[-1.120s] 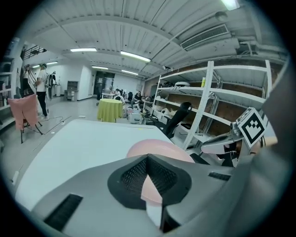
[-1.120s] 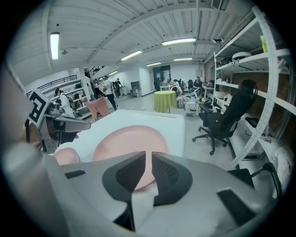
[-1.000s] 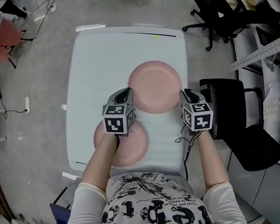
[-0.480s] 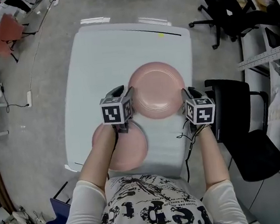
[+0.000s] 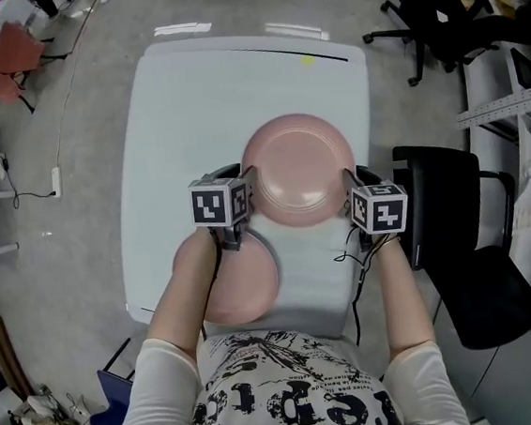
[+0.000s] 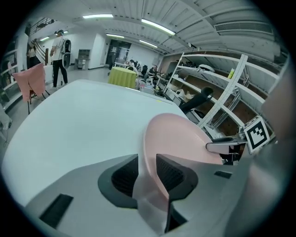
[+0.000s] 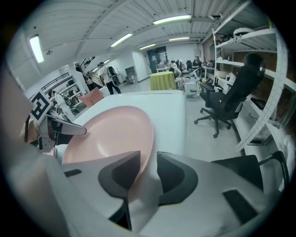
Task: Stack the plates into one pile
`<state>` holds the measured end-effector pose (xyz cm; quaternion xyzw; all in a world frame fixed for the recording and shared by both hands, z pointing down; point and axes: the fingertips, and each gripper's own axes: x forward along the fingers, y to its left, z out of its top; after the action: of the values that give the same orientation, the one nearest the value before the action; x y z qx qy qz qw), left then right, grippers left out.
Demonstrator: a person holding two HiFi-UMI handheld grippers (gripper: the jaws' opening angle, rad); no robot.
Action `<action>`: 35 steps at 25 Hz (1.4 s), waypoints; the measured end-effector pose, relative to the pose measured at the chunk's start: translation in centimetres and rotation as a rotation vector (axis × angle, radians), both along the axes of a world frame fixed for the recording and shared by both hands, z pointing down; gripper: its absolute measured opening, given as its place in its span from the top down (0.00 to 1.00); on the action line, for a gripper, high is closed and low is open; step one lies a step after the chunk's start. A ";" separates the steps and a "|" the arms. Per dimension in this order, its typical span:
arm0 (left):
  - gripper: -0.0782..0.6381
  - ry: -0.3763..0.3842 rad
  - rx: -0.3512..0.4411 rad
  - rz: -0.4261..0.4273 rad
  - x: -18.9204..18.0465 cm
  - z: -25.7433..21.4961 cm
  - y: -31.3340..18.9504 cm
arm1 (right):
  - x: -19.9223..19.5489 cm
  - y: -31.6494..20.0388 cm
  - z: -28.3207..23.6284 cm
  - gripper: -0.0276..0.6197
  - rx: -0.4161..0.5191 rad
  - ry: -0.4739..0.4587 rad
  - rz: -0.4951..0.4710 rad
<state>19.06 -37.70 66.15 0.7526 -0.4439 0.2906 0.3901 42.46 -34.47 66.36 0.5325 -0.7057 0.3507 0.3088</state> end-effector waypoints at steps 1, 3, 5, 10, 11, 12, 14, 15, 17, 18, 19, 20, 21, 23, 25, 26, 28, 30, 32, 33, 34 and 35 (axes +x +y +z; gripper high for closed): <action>0.71 -0.007 -0.004 0.000 -0.1 0.2 0.0 | -0.1 0.0 0.1 0.78 -0.002 -0.006 0.001; 0.76 -0.015 -0.012 0.000 -0.1 0.4 0.0 | -0.3 0.0 0.1 0.80 -0.005 -0.015 0.003; 0.81 -0.017 -0.017 -0.001 0.1 0.4 0.2 | -0.5 0.0 0.1 0.85 -0.006 -0.011 0.002; 0.82 -0.009 -0.019 0.012 0.5 0.2 0.4 | -0.1 0.2 0.0 0.86 -0.015 -0.014 0.029; 0.82 -0.012 -0.019 0.019 0.6 0.2 0.5 | 0.0 0.3 -0.1 0.86 -0.015 -0.013 0.035; 0.82 -0.017 -0.016 0.024 0.6 0.0 0.5 | 0.0 0.3 -0.3 0.86 -0.011 -0.010 0.039; 0.82 -0.021 -0.002 0.030 0.7 -0.6 0.7 | 0.0 0.6 -0.9 0.86 0.000 -0.003 0.042; 0.82 -0.018 0.007 0.031 0.7 -1.0 0.8 | 0.0 0.8 -1.3 0.86 0.005 -0.002 0.043; 0.82 -0.012 0.022 0.033 0.5 -2.0 1.2 | -0.1 1.2 -2.1 0.87 0.013 -0.002 0.046; 0.82 -0.011 0.029 0.034 0.4 -2.6 1.4 | -0.2 1.4 -2.6 0.87 0.017 -0.002 0.047; 0.82 -0.011 0.036 0.034 0.3 -3.1 1.6 | -0.3 1.5 -3.1 0.87 0.022 0.001 0.047; 0.82 -0.008 0.041 0.033 0.2 -3.6 1.9 | -0.3 1.8 -3.6 0.87 0.029 0.006 0.045; 0.83 -0.004 0.045 0.031 0.1 -4.1 2.1 | -0.4 2.0 -4.1 0.86 0.037 0.012 0.043; 0.83 0.011 0.049 0.026 -0.3 -5.0 2.5 | -0.9 2.5 -5.2 0.87 0.057 0.019 0.038; 0.83 0.023 0.058 0.024 -1.1 -5.8 3.2 | -1.8 3.2 -6.2 0.87 0.074 0.022 0.034; 0.83 0.026 0.064 0.025 -1.6 -6.2 3.6 | -2.2 3.7 -6.7 0.87 0.080 0.024 0.034; 0.83 0.030 0.076 0.031 -2.5 -7.1 4.5 | -3.1 4.5 -7.7 0.87 0.090 0.026 0.036; 0.83 0.041 0.090 0.036 -3.6 -8.2 5.3 | -4.2 5.5 -8.7 0.87 0.100 0.027 0.040; 0.84 0.052 0.103 0.038 -5.0 -9.3 6.3 | -5.7 6.6 -9.7 0.87 0.110 0.028 0.043; 0.84 0.054 0.108 0.038 -5.9 -9.7 6.9 | -6.5 7.2 -10.2 0.87 0.115 0.029 0.044; 0.84 0.055 0.112 0.038 -6.7 -10.1 7.5 | -7.4 7.9 -10.6 0.87 0.120 0.032 0.046; 0.84 0.056 0.117 0.039 -7.7 -10.5 8.1 | -8.4 8.6 -11.0 0.87 0.125 0.035 0.049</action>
<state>11.39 -29.59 55.68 0.7905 -0.4342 0.2503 0.3521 34.11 -25.87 55.39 0.5741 -0.7075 0.3038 0.2785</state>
